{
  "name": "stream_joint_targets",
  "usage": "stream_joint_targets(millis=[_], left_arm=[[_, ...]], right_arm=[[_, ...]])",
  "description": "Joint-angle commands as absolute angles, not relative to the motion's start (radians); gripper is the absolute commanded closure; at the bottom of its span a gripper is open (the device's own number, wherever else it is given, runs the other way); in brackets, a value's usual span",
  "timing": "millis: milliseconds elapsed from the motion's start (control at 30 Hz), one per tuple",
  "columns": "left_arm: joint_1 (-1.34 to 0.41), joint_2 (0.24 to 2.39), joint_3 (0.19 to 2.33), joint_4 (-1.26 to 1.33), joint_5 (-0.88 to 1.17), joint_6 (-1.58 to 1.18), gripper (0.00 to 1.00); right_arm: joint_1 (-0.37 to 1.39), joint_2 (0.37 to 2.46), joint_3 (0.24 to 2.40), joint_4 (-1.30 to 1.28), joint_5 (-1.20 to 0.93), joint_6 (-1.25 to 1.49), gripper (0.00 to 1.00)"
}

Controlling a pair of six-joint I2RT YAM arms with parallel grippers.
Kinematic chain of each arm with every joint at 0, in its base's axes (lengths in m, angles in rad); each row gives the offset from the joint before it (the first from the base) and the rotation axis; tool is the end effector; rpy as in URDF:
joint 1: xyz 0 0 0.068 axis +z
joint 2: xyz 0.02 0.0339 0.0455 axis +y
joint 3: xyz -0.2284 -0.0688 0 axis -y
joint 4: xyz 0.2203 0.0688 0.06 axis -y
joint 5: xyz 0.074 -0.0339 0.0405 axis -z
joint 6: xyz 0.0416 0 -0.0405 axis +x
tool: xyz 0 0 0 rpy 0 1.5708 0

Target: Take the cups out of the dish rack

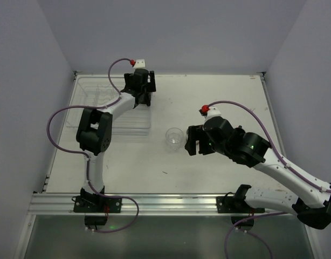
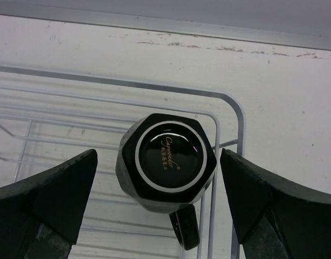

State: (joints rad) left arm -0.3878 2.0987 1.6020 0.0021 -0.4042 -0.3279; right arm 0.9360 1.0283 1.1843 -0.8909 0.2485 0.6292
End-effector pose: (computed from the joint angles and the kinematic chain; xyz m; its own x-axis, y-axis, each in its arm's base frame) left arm 0.4284 -0.1573 0.2053 -0.4248 -0.1463 -0.8934 -0.1157 0.9875 -0.1067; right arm 0.1240 0.1511 0.3260 -0.7171 -0.0118 -0.6969 -0.3095 0.9012 0.3033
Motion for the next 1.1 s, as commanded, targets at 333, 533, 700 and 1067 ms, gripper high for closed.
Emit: stream_joint_targets(millis=[333,533,700,1067], left_arm=[[-0.393,2.151,1.684,0.035,-0.446,-0.325,0.0],[-0.393,2.157,1.687,0.002,-0.448,-0.357,0.0],[-0.393,2.154,1.687,-0.032,-0.437,-0.368,0.01],[-0.393,2.125,1.657,-0.067,-0.428,-0.419,0.18]], right_arm=[[0.942,1.005,1.167,-0.856,0.244,0.641,0.23],[0.942,1.0,1.169,-0.848,0.245,0.638,0.23],[0.942,1.003,1.164,-0.848,0.247,0.638,0.23],[0.942,0.997,1.173,-0.838,0.239,0.63,0.23]])
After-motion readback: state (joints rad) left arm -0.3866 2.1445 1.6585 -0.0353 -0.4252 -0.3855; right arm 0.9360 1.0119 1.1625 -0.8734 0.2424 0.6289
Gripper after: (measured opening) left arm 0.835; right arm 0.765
